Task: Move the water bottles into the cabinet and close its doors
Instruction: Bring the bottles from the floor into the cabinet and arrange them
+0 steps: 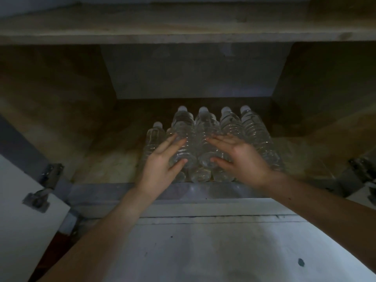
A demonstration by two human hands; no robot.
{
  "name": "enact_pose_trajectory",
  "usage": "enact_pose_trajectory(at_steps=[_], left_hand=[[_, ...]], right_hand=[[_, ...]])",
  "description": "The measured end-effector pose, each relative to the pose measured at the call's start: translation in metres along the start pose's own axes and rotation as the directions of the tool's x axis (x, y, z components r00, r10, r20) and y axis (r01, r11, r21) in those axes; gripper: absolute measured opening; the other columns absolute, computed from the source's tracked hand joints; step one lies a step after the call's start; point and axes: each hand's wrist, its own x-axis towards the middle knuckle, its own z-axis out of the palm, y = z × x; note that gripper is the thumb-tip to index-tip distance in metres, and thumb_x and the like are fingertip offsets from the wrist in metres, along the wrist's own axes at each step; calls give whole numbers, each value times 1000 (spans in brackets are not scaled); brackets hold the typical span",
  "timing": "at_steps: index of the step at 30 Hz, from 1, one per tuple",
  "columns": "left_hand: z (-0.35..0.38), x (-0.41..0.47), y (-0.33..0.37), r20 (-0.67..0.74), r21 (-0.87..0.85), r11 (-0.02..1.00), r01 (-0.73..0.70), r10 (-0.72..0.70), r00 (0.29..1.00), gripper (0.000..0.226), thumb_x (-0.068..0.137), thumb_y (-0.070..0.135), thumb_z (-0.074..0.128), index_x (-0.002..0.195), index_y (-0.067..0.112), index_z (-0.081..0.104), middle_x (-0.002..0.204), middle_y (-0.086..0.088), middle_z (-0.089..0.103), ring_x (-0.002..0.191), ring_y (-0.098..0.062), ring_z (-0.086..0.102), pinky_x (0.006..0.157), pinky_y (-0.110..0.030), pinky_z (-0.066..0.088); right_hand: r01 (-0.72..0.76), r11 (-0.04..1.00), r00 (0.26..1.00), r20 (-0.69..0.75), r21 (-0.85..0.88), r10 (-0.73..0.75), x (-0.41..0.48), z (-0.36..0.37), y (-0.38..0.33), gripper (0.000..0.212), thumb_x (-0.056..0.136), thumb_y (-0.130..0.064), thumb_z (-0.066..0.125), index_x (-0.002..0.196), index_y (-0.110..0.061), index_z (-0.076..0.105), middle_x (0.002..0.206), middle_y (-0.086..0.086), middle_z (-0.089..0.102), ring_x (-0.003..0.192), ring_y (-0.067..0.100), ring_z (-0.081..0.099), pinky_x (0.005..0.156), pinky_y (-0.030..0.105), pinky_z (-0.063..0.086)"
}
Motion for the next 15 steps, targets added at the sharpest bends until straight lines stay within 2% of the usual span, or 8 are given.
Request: enact_pose_trajectory(at_steps=[3,7,8,12,15], left_hand=[[2,-1,-1,19,32,999,-8,8,1000,59,89,28,70,143,18,49,153,-6,41,139,-19,41,111,-30,35],[5,-6,-2,-9,101,992,-72,74,997,57,95,40,55,144,12,47,151,-8,44,136,-22,44,109,-34,39],[7,-6,-1,-27,108,991,-74,78,997,56,96,40,51,143,11,48,149,-8,45,135,-22,46,108,-34,40],[13,-8,0,-46,152,986,-67,75,996,55,97,38,44,145,12,44,150,-9,44,132,-24,48,105,-32,41],[14,-19,0,-14,189,980,-57,61,998,58,99,40,40,150,15,35,155,-7,38,134,-24,46,104,-33,43]], right_hand=[[29,999,999,-45,-18,-29,-2,2,2,58,91,-26,66,145,-19,45,145,5,51,134,22,45,111,28,24],[82,995,988,-124,-52,-88,-6,10,7,50,90,-28,62,138,-13,54,133,9,61,123,26,57,109,43,39],[87,994,986,-137,-61,-95,-6,13,9,49,90,-28,60,137,-13,55,132,8,62,122,25,57,110,45,38],[90,989,979,-171,-118,-110,-6,20,12,48,95,-35,47,138,-14,54,134,6,60,121,21,55,112,35,26],[106,982,974,-181,-154,-133,-12,22,10,51,94,-37,46,138,-11,53,135,9,60,122,22,55,113,38,27]])
